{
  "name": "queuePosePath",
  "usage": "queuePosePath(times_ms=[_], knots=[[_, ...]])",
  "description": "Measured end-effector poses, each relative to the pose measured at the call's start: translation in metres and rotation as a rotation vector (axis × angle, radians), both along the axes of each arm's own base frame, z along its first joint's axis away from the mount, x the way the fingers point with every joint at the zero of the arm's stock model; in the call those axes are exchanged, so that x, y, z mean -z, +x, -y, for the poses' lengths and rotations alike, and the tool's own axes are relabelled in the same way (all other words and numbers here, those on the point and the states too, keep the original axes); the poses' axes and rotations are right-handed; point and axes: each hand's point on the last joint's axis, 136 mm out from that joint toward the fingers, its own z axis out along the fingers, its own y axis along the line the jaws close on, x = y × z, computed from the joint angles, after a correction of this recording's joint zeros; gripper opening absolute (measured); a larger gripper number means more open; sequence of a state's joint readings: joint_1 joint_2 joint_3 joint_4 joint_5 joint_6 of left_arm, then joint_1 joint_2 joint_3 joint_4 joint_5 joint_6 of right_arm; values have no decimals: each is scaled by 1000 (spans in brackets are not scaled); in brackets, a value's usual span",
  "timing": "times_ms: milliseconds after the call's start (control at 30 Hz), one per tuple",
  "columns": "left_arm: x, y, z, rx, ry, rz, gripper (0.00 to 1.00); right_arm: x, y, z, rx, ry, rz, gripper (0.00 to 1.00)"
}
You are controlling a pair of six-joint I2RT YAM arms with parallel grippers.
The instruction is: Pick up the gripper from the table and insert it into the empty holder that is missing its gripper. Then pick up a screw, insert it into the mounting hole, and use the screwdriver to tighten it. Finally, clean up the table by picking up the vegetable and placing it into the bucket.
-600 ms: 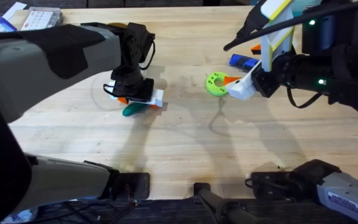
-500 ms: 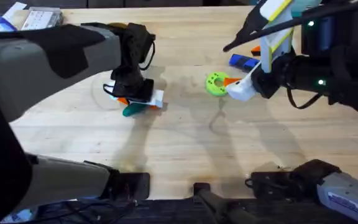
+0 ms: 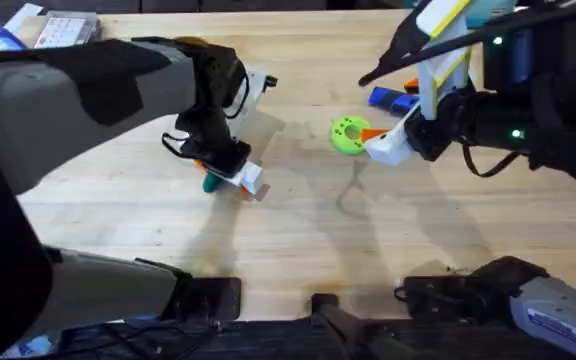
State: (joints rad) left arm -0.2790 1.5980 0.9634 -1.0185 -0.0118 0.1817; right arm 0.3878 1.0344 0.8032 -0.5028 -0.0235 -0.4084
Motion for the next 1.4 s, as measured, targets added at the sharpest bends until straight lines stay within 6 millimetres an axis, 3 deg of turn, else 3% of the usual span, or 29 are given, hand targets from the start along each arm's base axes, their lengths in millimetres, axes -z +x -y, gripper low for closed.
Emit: queuePosePath(times_ms=[200, 833, 867, 900, 1033, 1067, 1300, 1400], knots=[[1, 19, 0, 82, 5, 77, 818, 3, -3, 1, 0, -7, -17, 976], [5, 12, -2, 113, 16, 32, 818, 10, -10, 4, 0, -22, -55, 976], [5, 12, -2, 113, 13, 29, 784, 10, -10, 4, 0, -22, -55, 976], [6, 11, 0, 113, 4, 22, 675, 10, -10, 4, 0, -22, -55, 976], [6, 11, 5, 130, -10, 20, 139, 10, -10, 4, 0, -22, -55, 976], [5, 13, 5, 132, -10, 26, 44, 10, -10, 4, 0, -22, -55, 976], [2, 13, 4, 131, 0, 12, 32, 10, -10, 4, 0, -22, -55, 976], [-15, 25, 3, 127, 15, 20, 32, 10, -10, 4, 0, -22, -55, 976]])
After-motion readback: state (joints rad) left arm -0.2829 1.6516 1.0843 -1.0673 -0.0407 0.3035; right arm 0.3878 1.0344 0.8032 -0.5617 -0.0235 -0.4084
